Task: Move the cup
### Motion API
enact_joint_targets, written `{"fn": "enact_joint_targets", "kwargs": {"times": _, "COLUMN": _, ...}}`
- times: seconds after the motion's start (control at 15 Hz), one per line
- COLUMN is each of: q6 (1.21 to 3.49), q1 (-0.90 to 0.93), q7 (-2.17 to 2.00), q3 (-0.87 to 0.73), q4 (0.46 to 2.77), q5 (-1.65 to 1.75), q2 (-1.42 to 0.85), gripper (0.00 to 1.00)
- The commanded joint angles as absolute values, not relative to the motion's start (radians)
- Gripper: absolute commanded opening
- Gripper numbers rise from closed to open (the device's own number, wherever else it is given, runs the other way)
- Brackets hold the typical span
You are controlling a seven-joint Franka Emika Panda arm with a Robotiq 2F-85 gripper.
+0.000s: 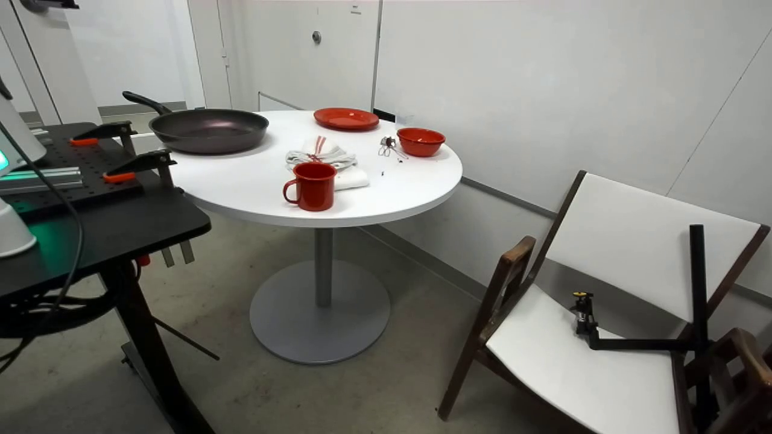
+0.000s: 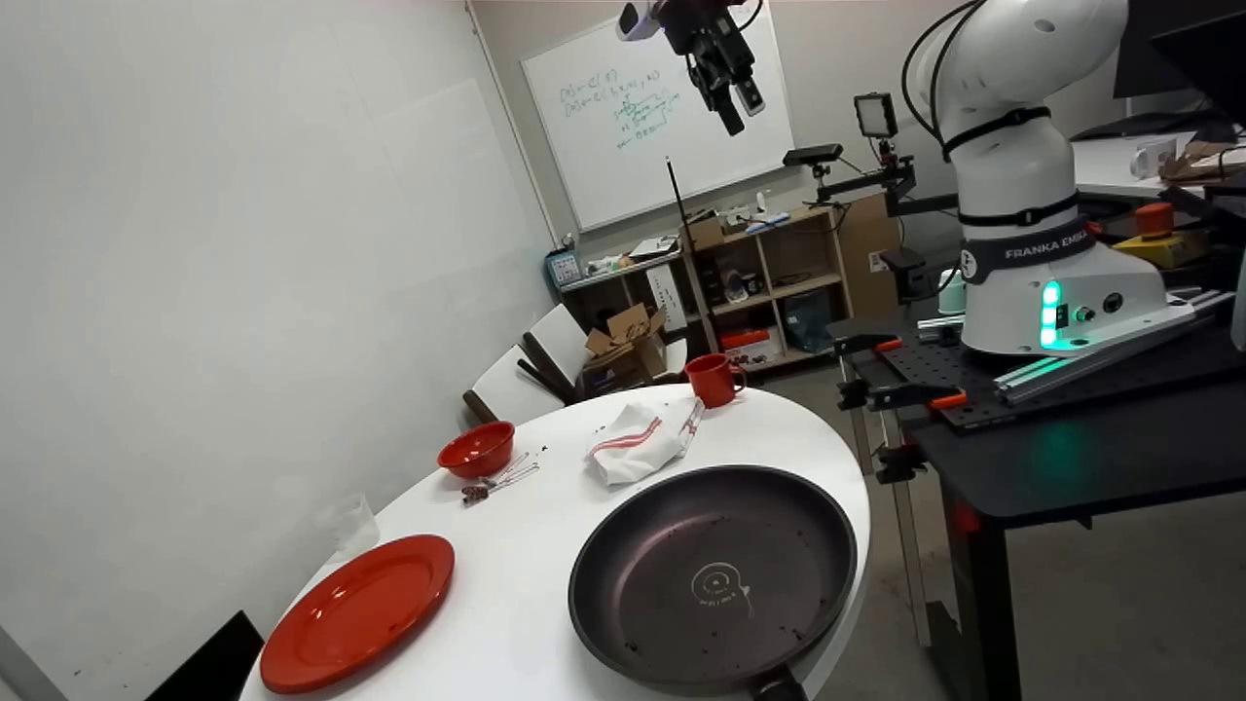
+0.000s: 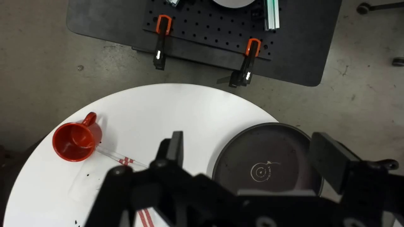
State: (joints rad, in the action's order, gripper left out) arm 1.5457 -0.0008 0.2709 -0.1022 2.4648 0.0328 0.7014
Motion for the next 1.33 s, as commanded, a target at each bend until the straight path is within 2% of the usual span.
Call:
{"fn": "enact_joint_targets", "kwargs": {"times": 0.0, "q6": 1.57, "q1": 0.003, "q7": 0.291, "q3": -0.128, "q4": 2.448, "q5": 0.034, "q2": 0.643, "gripper": 1.0}}
{"fn": "enact_joint_targets", "kwargs": {"times": 0.8, "q6": 1.865, "q1": -0.079, "q7": 0.257, "q3": -0.204, "q4": 2.451, "q5": -0.014, "q2": 0.315, "gripper": 1.0}}
{"fn": "enact_joint_targets", "kwargs": {"times": 1.27, "q6": 2.124, "q1": -0.142, "q7": 0.269, "q3": -0.24, "q4": 2.443, "q5": -0.091, "q2": 0.114, "gripper": 1.0}}
